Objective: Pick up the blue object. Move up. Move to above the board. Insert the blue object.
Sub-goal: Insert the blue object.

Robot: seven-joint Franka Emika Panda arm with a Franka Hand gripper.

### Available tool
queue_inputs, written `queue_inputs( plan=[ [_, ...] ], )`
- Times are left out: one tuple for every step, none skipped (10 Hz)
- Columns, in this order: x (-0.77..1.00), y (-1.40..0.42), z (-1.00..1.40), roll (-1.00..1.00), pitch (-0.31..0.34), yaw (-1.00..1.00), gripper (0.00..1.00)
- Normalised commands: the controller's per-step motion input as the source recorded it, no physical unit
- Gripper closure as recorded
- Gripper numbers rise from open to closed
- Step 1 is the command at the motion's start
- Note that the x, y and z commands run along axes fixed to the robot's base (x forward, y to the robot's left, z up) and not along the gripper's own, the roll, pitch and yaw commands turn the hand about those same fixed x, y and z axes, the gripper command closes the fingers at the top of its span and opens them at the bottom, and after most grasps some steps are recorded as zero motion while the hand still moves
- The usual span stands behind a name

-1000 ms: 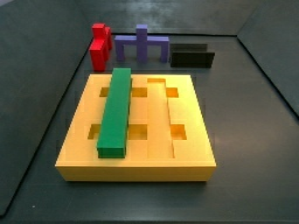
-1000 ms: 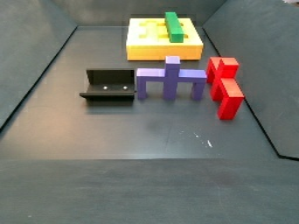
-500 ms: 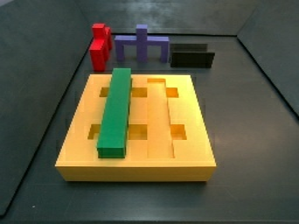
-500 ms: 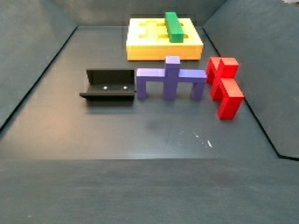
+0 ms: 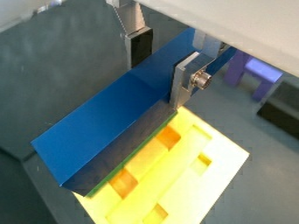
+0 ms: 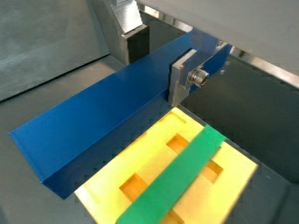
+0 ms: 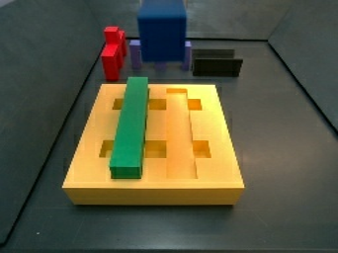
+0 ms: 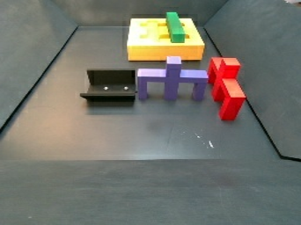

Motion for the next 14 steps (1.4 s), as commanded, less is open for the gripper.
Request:
queue_inputs(
  plan=[
    [0.18,-0.19,-0.82,0.03,-0.201,0.09,1.0],
    [0.25,-0.11,-0.85,0.07,-0.173,0.07,1.0],
    [0.2,-0.1,-0.78,0.14,-0.157,0.02,1.0],
    [0.27,-0.13,-0.79,0.18,-0.114,0.03,1.0],
    [0.15,-0.16,-0.77,0.18,-0.141,0.01,1.0],
    [0.27,-0.13,-0.81,0.17,-0.106,0.0,1.0],
    [0.15,-0.15,-0.78,0.2,-0.12,0.0,1.0],
    [0.11,-0.13,-0.75,0.22,-0.104,0.03,1.0],
    [0.1,-0.13,-0.66,0.28,-0.099,0.07,1.0],
    [0.17,-0.12,-0.62,0.3,-0.057,0.09,1.0],
    [0.06,-0.06,-0.59,0.28,-0.044,0.12,1.0],
    [0.0,0.0,-0.56,0.18,-0.049,0.1,1.0],
    [0.08,0.0,-0.49,0.05,0.0,0.0,1.0],
    [0.0,0.0,-0.45,0.0,0.0,0.0,1.0]
  ],
)
